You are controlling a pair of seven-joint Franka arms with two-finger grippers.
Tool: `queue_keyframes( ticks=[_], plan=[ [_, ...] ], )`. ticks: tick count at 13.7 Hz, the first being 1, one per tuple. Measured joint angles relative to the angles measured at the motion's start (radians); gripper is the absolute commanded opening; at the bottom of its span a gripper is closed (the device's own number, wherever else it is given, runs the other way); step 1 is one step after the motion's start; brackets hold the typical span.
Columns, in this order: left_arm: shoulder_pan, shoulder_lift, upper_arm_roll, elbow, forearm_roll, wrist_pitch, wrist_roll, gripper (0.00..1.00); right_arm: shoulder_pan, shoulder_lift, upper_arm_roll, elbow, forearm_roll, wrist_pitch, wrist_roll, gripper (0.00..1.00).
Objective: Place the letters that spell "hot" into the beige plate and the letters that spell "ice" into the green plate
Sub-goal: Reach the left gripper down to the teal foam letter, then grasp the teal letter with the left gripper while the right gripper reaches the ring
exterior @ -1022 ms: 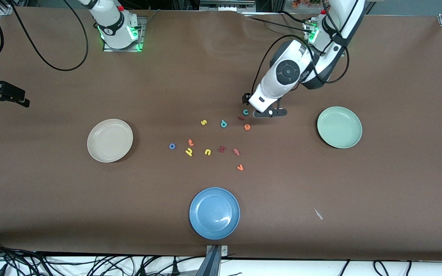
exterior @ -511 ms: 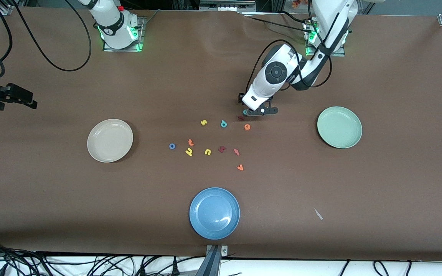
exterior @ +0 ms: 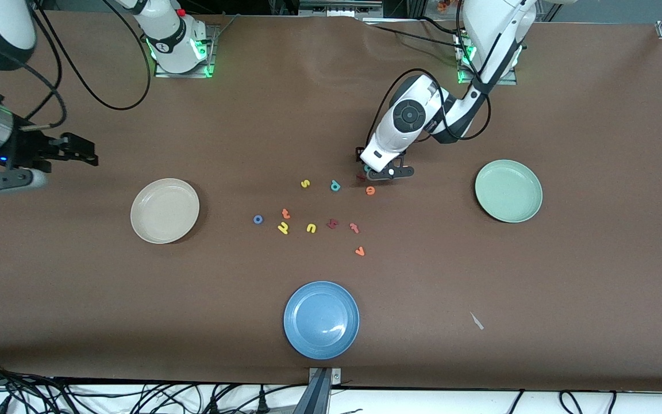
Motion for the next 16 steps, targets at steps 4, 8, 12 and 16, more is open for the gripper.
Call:
queue_keyframes(
  ticks=[4,8,12,16],
  plan=[
    [-0.001,0.032,0.001,0.04,0.002,0.001,-0.006,0.68,0.079,0.081,0.026,-0.044,0.026,0.178,0.063,1.0],
    [-0.001,0.069,0.008,0.067,0.082,0.002,-0.056,0.65,0.093,0.145,0.129,-0.122,0.026,0.358,0.209,1.0],
    [-0.002,0.069,0.009,0.073,0.104,0.001,-0.078,0.45,0.094,0.249,0.201,-0.128,-0.027,0.503,0.242,1.0],
    [-0.002,0.067,0.01,0.074,0.104,-0.002,-0.088,0.2,0.095,0.345,0.25,-0.134,-0.11,0.594,0.367,1.0]
  ],
)
